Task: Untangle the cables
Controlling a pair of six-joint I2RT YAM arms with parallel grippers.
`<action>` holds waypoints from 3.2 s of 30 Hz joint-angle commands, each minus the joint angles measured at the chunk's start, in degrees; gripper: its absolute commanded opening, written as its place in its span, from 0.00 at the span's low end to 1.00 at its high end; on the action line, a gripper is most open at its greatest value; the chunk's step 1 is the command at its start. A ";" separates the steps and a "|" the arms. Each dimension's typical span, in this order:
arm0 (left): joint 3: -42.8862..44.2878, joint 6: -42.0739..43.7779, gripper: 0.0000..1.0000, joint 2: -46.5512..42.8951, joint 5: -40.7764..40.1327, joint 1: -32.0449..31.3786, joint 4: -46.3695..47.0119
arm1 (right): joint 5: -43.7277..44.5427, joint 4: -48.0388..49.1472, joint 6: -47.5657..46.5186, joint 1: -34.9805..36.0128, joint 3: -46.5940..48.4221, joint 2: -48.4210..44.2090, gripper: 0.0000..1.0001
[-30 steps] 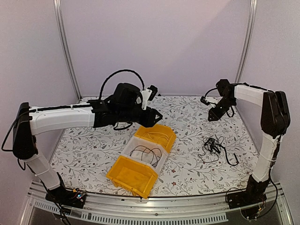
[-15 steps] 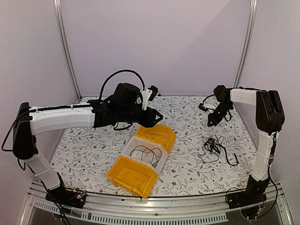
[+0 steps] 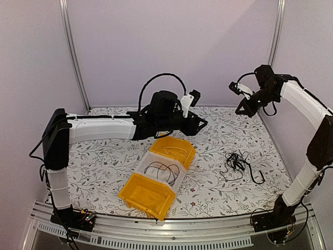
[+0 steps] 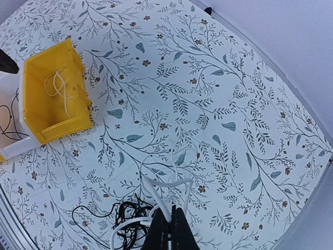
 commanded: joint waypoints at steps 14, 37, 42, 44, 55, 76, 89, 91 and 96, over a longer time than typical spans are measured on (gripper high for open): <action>31.04 -5.28 0.28 34.70 7.80 -9.23 22.00 | -17.59 -12.16 1.92 1.52 -0.71 -11.98 0.00; 16.61 -11.06 0.00 24.00 6.29 -7.24 29.76 | -8.23 -10.30 -2.17 1.17 18.71 -14.21 0.00; 10.32 -11.11 0.00 14.57 4.79 -4.61 30.10 | -13.32 -7.98 0.40 1.47 14.01 -14.70 0.00; 8.29 -11.89 0.00 11.52 5.54 -3.28 29.26 | -14.50 -7.41 1.76 2.02 12.88 -14.20 0.00; -4.22 -9.57 0.04 1.73 5.77 1.82 24.21 | -14.17 -3.58 3.41 9.70 16.19 -5.12 0.00; -22.18 -8.92 0.15 -0.96 12.66 10.54 23.29 | -7.32 1.28 5.12 21.17 21.58 17.61 0.00; -31.47 -4.50 0.42 -14.56 9.37 10.86 14.18 | -8.13 2.02 5.88 25.11 23.24 26.00 0.00; -34.31 -4.50 0.43 -18.11 8.54 10.82 12.92 | -8.49 2.18 5.89 26.11 22.68 26.82 0.00; -41.83 -5.20 0.45 -27.17 5.44 10.82 8.84 | -8.33 3.44 6.69 27.82 22.03 29.19 0.00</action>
